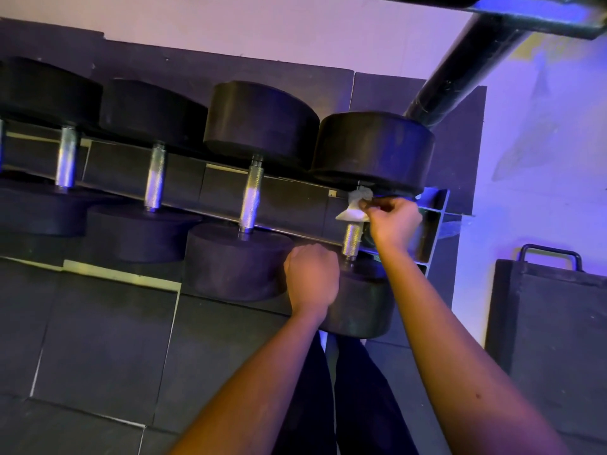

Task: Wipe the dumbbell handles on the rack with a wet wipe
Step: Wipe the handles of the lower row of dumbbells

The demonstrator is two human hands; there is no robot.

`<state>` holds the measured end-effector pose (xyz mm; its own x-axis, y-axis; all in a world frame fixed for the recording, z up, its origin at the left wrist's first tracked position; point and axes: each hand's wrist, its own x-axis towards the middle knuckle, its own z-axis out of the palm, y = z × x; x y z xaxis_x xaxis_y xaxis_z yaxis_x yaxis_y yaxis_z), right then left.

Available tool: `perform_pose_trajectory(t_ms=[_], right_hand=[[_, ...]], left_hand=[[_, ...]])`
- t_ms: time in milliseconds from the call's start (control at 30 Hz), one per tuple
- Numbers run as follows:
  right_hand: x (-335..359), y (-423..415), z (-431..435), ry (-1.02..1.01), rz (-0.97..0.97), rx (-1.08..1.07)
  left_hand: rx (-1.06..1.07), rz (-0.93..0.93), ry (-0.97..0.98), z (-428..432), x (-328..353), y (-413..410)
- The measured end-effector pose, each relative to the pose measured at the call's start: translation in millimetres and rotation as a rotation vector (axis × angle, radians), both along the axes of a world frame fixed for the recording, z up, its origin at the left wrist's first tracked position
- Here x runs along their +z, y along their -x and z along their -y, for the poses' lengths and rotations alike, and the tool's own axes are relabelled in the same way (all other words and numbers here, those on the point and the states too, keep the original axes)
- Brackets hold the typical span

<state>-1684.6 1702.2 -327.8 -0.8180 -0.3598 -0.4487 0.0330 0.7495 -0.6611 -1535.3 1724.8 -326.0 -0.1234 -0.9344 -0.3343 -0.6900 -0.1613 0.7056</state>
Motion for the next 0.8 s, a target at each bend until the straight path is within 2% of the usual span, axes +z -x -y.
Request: perform_pose_trajectory(t_ms=[100,267,400,500,633,733,800], right_hand=[[-2.7,-1.7,-3.9,-0.051,0.013,0.102],[-4.6,-20.7,-37.6,-0.231,0.064,0.394],[-6.5,-20.1,-40.5,-0.256,0.095,0.439],[-0.3,-17.0,-41.3,-0.234,0.159,0.384],[31.1,-16.2,-57.7,-0.119,0.237,0.220],[77.9,-9.6,-69.9,0.002,0.340,0.100],[117.0,-3.4,-75.3,0.090,0.419,0.041]], left_hand=[[-0.004,0.008,-0.003,0.7,-0.8,-0.3],[-0.003,0.015,0.010,0.0,-1.0,-1.0],[-0.009,0.042,0.013,-1.0,0.7,1.1],[-0.054,0.097,-0.010,-1.4,3.3,0.8],[-0.095,0.186,-0.205,9.3,30.9,9.3],[0.013,0.077,-0.330,17.9,81.6,21.4],[0.101,-0.063,-0.406,19.4,120.3,28.9]])
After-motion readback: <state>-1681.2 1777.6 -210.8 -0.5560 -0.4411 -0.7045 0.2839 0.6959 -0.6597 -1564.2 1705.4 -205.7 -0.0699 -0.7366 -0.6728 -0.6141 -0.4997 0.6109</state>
